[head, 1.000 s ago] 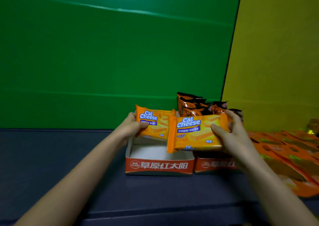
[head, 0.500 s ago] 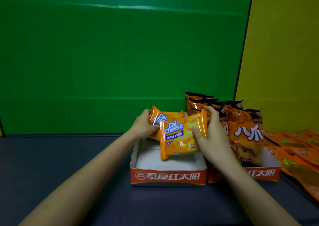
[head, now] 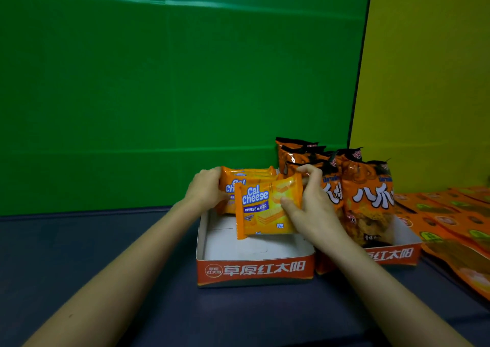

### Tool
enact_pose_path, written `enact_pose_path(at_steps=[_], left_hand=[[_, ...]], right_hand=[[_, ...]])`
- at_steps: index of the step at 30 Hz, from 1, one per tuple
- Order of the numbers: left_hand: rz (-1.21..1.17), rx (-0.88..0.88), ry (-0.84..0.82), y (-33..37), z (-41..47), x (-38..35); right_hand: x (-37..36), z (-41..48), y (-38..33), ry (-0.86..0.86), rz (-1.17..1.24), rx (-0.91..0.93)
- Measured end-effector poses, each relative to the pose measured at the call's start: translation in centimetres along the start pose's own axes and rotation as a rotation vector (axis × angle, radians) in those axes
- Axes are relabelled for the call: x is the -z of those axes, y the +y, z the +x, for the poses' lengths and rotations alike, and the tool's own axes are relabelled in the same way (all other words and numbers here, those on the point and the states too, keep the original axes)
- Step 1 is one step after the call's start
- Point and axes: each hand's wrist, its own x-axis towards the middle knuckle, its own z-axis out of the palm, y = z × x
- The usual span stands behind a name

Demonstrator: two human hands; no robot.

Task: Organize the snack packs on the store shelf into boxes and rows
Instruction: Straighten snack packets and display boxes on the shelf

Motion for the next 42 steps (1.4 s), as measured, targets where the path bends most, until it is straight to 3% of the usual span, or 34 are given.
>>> enact_pose_path(at_steps=[11, 15, 23, 42], left_hand=[[0.077, 0.017, 0.036, -1.1, 0.7, 0.4], [-0.002, 0.032, 0.084, -1.5, 0.5, 0.9], [-0.103, 0.029, 0.198, -3.3, -0.7, 1.9], [0.302, -0.034, 0.228, -4.1, -6.7, 4.5]], right_hand=[[-1.6, 2.1, -0.4, -0.142, -0.192, -0.033], [-2.2, 3.0, 0.0, -0.191, -0.294, -0.046], [-3.3, 3.9, 0.0, -0.138, -0.44, 0.002], [-4.5, 3.3, -1.9, -0.217, -0.927, 0.097]])
